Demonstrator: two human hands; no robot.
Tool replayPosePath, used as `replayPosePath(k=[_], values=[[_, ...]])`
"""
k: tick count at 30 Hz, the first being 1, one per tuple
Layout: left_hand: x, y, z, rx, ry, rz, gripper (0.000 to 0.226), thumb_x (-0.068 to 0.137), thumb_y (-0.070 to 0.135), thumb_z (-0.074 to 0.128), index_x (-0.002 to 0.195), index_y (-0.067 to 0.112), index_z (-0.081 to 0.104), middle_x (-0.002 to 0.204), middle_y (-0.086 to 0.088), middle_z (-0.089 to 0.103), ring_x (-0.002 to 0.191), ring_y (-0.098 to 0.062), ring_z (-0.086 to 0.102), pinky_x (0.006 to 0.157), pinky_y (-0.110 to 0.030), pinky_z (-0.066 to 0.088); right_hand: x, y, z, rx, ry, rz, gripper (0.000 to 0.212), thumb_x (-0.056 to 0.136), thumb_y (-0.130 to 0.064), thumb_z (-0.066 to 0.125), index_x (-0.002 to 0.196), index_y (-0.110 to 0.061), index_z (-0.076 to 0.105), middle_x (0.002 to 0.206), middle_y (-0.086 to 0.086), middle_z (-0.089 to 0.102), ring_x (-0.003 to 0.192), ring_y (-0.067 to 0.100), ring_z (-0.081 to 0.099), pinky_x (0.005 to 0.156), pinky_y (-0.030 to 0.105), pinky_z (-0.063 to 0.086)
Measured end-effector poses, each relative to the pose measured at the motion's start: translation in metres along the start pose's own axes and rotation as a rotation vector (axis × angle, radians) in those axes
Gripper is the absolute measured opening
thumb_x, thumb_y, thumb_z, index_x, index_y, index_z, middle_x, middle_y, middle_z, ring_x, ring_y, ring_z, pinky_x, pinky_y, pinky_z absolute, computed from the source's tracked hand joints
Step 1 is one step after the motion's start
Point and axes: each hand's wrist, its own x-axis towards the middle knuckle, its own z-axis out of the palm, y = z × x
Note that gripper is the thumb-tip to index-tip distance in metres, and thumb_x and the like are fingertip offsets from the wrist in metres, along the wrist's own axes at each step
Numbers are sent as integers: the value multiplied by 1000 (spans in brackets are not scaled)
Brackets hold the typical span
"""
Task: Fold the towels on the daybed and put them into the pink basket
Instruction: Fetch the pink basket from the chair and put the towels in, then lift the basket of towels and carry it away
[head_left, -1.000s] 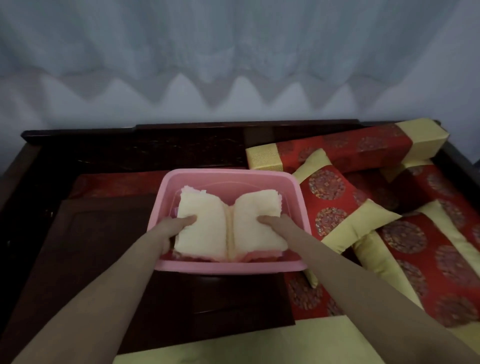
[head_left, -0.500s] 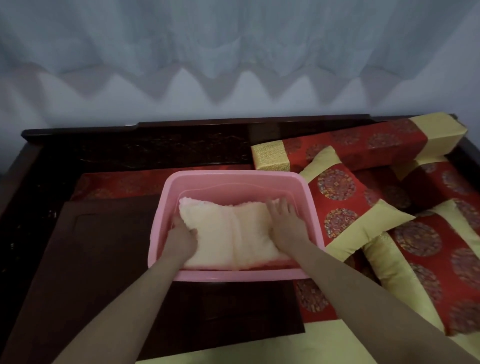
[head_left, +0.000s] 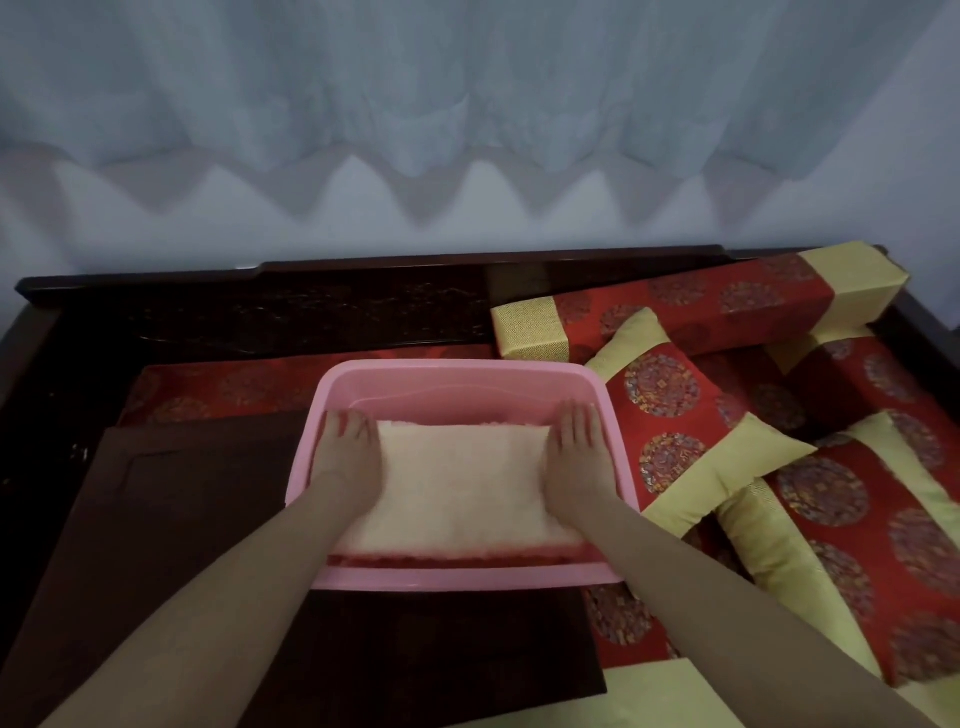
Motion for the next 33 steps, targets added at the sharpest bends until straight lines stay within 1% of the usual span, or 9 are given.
replayPosePath(k=[2,4,7,10,14,20,26,29,33], values=[[-3,-11,-16,-177,134,22,58,88,23,42,142,7,31,145,-11,38,133,-29,33,107,-48,26,-6,13,-18,264,126,-25,54,89,-31,43,137,-7,39,153,20,21,140,42,17,116,51,16],[-10,-32,-25,-412,387,-24,47,79,19,52,126,13,49,129,-8,52,119,-28,46,93,-46,38,-15,34,-27,505,314,-9,39,82,-26,51,118,-12,55,134,10,44,125,32,41,97,46,41],[-23,-63,-16,-853,609,-205,31,81,18,55,110,7,59,105,-15,59,96,-35,52,72,-43,45,-28,69,-23,908,414,133,29,83,-21,55,111,-14,59,111,4,52,100,22,53,73,35,46],[-35,-78,1,-1206,375,-387,31,87,27,57,109,4,59,103,-14,59,90,-27,54,73,-36,43,-32,91,-9,1236,281,318,17,81,-20,61,98,-16,61,96,2,59,86,21,56,69,34,43],[-50,-69,16,-1466,12,-408,32,90,38,56,100,8,58,95,-7,61,81,-20,57,64,-31,43,-34,91,8,1564,-41,453,13,84,-25,64,89,-13,62,81,1,63,71,18,58,64,33,51],[-54,-73,19,-2031,-196,-436,26,88,30,61,82,5,60,87,-10,64,82,-24,60,66,-34,48,-31,90,16,2149,-349,523,19,85,-13,64,102,-3,63,80,7,54,70,17,48,61,29,50],[-58,-86,21,-2040,-393,-368,23,81,27,69,91,7,66,101,-16,69,91,-27,65,84,-40,52,-31,99,17,2155,-499,502,20,84,-15,65,101,-4,62,78,3,56,68,16,53,68,32,52],[-68,-90,12,-1969,-504,-255,33,78,27,71,101,3,67,100,-17,73,93,-31,70,78,-39,56,-46,114,7,2040,-497,492,11,90,-15,60,81,-9,62,69,2,55,62,15,52,59,29,50],[-68,-74,-13,-1940,-507,-141,38,80,28,71,107,2,67,107,-23,70,95,-32,70,73,-37,57,-86,145,17,1972,-391,565,8,92,-10,57,93,-7,64,77,6,58,67,17,53,63,31,52]])
